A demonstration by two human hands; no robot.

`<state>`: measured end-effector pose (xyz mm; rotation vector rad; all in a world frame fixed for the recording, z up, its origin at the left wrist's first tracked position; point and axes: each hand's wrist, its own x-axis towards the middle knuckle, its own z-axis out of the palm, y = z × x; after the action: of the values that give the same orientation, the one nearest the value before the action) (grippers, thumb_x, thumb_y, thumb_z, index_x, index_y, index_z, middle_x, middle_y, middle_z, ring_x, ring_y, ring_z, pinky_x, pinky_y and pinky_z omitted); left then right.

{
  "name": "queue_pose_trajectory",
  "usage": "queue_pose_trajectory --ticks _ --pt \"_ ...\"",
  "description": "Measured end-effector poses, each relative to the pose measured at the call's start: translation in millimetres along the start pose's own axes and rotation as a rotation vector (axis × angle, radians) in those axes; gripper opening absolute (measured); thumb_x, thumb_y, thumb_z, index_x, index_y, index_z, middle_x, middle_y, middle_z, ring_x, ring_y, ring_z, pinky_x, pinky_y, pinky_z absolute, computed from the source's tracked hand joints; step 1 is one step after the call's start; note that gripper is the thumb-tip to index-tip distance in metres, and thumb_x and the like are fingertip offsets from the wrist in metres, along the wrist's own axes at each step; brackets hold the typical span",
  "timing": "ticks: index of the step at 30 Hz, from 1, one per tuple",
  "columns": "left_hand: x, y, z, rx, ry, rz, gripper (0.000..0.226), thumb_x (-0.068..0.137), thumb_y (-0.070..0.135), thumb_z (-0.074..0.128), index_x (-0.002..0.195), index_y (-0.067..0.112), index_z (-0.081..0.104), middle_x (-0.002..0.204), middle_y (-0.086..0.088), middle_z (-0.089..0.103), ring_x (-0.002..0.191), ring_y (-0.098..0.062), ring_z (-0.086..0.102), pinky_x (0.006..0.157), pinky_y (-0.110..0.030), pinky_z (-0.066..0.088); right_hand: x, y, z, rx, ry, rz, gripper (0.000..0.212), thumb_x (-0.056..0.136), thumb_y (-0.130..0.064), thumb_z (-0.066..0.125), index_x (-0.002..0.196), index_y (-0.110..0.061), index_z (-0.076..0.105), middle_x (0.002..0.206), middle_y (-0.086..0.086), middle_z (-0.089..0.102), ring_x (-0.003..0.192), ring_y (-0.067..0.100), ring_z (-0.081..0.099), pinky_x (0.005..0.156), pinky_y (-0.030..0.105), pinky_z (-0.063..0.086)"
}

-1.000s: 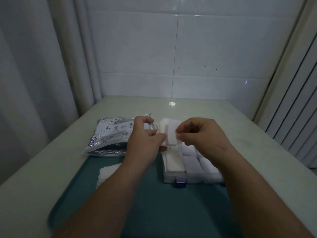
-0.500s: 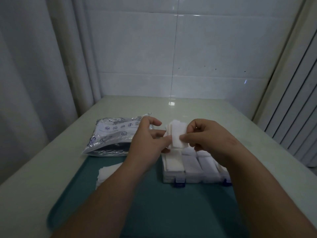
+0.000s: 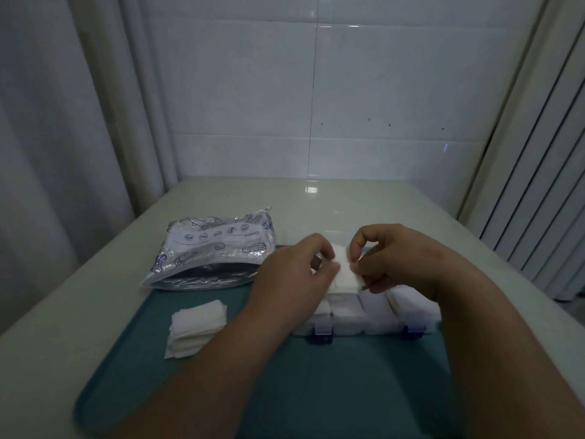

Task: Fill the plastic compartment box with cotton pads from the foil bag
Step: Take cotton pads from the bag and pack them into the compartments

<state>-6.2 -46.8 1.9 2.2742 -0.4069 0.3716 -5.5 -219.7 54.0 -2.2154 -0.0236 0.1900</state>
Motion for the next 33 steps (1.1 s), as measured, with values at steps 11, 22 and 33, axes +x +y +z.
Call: queue_pose_trajectory --ticks 11,22,33 --pt "-2 -2 6 0.217 -0.018 0.155 0.019 0.087 0.048 0.062 0.099 0.035 0.069 0.090 0.014 0.061 0.094 -0.010 0.048 0.085 -0.032 0.041 4 5 1 -0.121 -0.071 0.119 0.014 0.085 0.000 0.066 0.088 -0.012 0.073 0.080 0.013 0.071 0.061 0.017 0.069 0.069 0.032 0.062" --pt "-4 -5 3 0.236 -0.182 0.075 0.029 0.087 0.045 0.063 0.114 0.035 0.066 0.097 0.009 0.050 0.095 -0.011 0.052 0.078 -0.027 0.040 8 7 5 -0.101 -0.119 0.170 0.016 0.081 0.001 0.072 0.089 -0.013 0.069 0.076 0.012 0.069 0.057 0.019 0.070 0.060 0.028 0.059" --pt "1 -4 4 0.329 -0.306 0.020 0.038 0.082 0.051 0.066 0.115 0.032 0.068 0.099 0.009 0.047 0.100 -0.012 0.055 0.077 -0.025 0.039 9 5 12 -0.170 -0.161 0.211 0.023 0.072 0.001 0.081 0.091 -0.010 0.074 0.077 0.013 0.072 0.055 0.017 0.070 0.056 0.024 0.058"
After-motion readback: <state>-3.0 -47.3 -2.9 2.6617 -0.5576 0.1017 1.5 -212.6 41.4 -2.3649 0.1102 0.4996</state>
